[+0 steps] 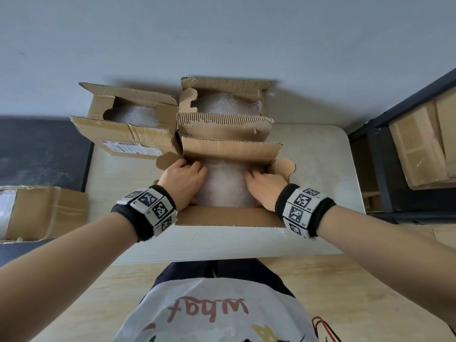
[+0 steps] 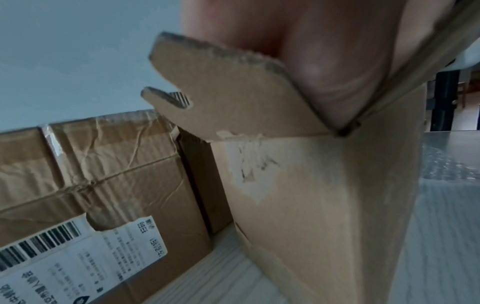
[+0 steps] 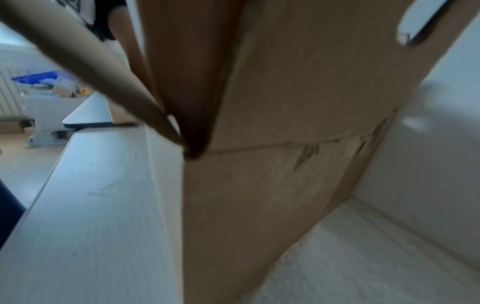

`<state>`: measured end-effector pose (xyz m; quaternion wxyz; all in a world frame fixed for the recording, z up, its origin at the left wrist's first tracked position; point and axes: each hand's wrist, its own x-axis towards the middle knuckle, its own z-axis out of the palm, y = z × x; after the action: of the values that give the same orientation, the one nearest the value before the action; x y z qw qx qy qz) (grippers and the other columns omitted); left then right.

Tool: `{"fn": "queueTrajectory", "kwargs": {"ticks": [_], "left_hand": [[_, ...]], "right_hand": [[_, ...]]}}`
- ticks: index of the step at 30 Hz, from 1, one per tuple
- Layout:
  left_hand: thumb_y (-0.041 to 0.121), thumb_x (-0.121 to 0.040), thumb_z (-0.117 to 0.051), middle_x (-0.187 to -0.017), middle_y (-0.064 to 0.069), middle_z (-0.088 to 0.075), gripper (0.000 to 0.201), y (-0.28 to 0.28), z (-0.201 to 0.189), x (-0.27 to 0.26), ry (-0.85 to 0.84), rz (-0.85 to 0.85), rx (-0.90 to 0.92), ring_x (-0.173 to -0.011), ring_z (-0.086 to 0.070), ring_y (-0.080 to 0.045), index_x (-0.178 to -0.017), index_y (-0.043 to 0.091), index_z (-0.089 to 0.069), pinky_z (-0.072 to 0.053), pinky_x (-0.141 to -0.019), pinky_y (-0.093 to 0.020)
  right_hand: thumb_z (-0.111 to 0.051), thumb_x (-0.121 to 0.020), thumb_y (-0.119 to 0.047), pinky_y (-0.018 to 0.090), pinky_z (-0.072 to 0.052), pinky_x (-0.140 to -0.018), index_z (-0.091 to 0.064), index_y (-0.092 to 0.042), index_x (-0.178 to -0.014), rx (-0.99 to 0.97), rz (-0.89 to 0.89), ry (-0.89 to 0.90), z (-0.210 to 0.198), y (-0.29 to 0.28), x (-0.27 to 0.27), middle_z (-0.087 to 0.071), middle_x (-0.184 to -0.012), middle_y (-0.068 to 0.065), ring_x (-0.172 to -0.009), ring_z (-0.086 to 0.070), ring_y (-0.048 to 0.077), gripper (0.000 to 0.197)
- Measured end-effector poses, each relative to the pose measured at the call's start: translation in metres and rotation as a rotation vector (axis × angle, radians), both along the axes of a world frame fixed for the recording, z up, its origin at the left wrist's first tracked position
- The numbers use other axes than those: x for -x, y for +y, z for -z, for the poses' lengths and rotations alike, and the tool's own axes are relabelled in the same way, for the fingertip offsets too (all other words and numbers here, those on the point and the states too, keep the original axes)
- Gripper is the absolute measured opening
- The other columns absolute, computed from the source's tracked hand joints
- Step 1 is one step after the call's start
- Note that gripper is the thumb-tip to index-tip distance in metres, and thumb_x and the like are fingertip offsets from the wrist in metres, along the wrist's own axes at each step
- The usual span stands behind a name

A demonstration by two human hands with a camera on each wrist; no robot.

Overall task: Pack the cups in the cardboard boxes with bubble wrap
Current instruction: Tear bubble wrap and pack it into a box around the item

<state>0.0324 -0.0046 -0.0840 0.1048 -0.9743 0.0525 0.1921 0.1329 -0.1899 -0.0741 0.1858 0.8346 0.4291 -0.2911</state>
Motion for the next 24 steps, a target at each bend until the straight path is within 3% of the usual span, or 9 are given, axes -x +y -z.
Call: {"fn": "queueTrajectory", "kwargs": {"ticks": [4,7,10,12,14,17,20,22,24], "left_hand": [[0.043,-0.076,-0.071,-0.119,-0.002,-0.056,0.059,0.003,-0.001,-0.007,0.056,0.021,0.014,-0.104,-0.058,-0.021,-0.117,0.012,-0.042,-0.028,-0.104,-0.028],[0.042,-0.082,-0.063,-0.119,0.001,-0.057,0.054,0.014,-0.008,-0.001,0.044,0.097,0.027,-0.110,-0.055,-0.020,-0.125,0.018,-0.041,-0.019,-0.112,-0.032],[0.028,-0.093,-0.047,-0.137,0.004,-0.048,0.051,0.028,-0.012,0.014,0.032,0.194,0.067,-0.124,-0.048,-0.018,-0.141,0.037,-0.031,-0.005,-0.115,-0.040],[0.025,-0.095,-0.041,-0.148,0.006,-0.038,0.055,0.033,-0.014,0.021,0.078,0.250,0.073,-0.133,-0.039,-0.015,-0.142,0.048,-0.024,0.004,-0.115,-0.044],[0.029,-0.095,-0.038,-0.151,0.007,-0.032,0.054,0.034,-0.013,0.024,0.118,0.293,0.062,-0.136,-0.035,-0.014,-0.141,0.052,-0.021,0.008,-0.113,-0.048],[0.034,-0.096,-0.032,-0.151,0.010,-0.033,0.048,0.032,-0.010,0.022,0.123,0.296,0.086,-0.135,-0.036,-0.012,-0.140,0.053,-0.023,0.011,-0.112,-0.051],[0.035,-0.096,-0.035,-0.148,0.011,-0.036,0.046,0.032,-0.014,0.021,0.077,0.247,0.140,-0.136,-0.033,-0.011,-0.138,0.052,-0.030,0.012,-0.113,-0.046],[0.030,-0.094,-0.043,-0.145,0.006,-0.042,0.044,0.033,-0.019,0.028,-0.006,0.157,0.238,-0.138,-0.032,-0.015,-0.136,0.044,-0.042,0.006,-0.116,-0.042],[0.031,-0.093,-0.042,-0.144,-0.003,-0.045,0.040,0.035,-0.025,0.040,-0.134,0.041,0.342,-0.140,-0.031,-0.023,-0.132,0.030,-0.052,-0.005,-0.117,-0.043]], "right_hand": [[-0.056,-0.089,-0.005,0.044,-0.049,-0.081,-0.031,-0.002,-0.136,-0.014,-0.015,0.016,-0.004,0.000,-0.008,-0.051,-0.127,0.017,-0.113,-0.055,0.033,0.053],[-0.066,-0.083,-0.008,0.040,-0.051,-0.081,-0.033,-0.007,-0.137,-0.161,0.003,0.055,-0.012,-0.013,-0.015,-0.049,-0.129,0.013,-0.110,-0.056,0.030,0.064],[-0.060,-0.083,0.001,0.040,-0.048,-0.090,-0.017,-0.024,-0.148,-0.292,-0.096,0.067,-0.017,-0.030,-0.012,-0.029,-0.150,0.014,-0.124,-0.046,0.032,0.082],[-0.049,-0.093,-0.004,0.043,-0.041,-0.099,-0.007,-0.042,-0.148,-0.238,-0.246,0.070,-0.016,-0.034,-0.007,-0.009,-0.159,0.010,-0.136,-0.033,0.034,0.079],[-0.036,-0.100,-0.013,0.044,-0.032,-0.106,-0.001,-0.049,-0.146,-0.159,-0.340,0.074,-0.012,-0.033,-0.004,0.001,-0.161,0.003,-0.141,-0.027,0.031,0.068],[-0.024,-0.103,-0.017,0.048,-0.015,-0.117,-0.001,-0.049,-0.146,-0.103,-0.320,0.078,-0.008,-0.030,-0.003,0.007,-0.160,-0.003,-0.144,-0.019,0.028,0.058],[-0.030,-0.098,-0.005,0.045,-0.009,-0.118,-0.011,-0.046,-0.148,-0.129,-0.246,0.104,-0.016,-0.028,-0.004,0.000,-0.161,-0.003,-0.146,-0.015,0.024,0.067],[-0.041,-0.090,0.005,0.041,-0.005,-0.118,-0.025,-0.034,-0.148,-0.295,-0.175,0.058,-0.025,-0.033,-0.003,-0.014,-0.159,0.003,-0.146,-0.013,0.020,0.072],[-0.050,-0.082,0.011,0.041,-0.010,-0.118,-0.038,-0.019,-0.144,-0.544,-0.048,-0.077,-0.034,-0.044,-0.003,-0.028,-0.155,0.007,-0.145,-0.020,0.022,0.069]]}}
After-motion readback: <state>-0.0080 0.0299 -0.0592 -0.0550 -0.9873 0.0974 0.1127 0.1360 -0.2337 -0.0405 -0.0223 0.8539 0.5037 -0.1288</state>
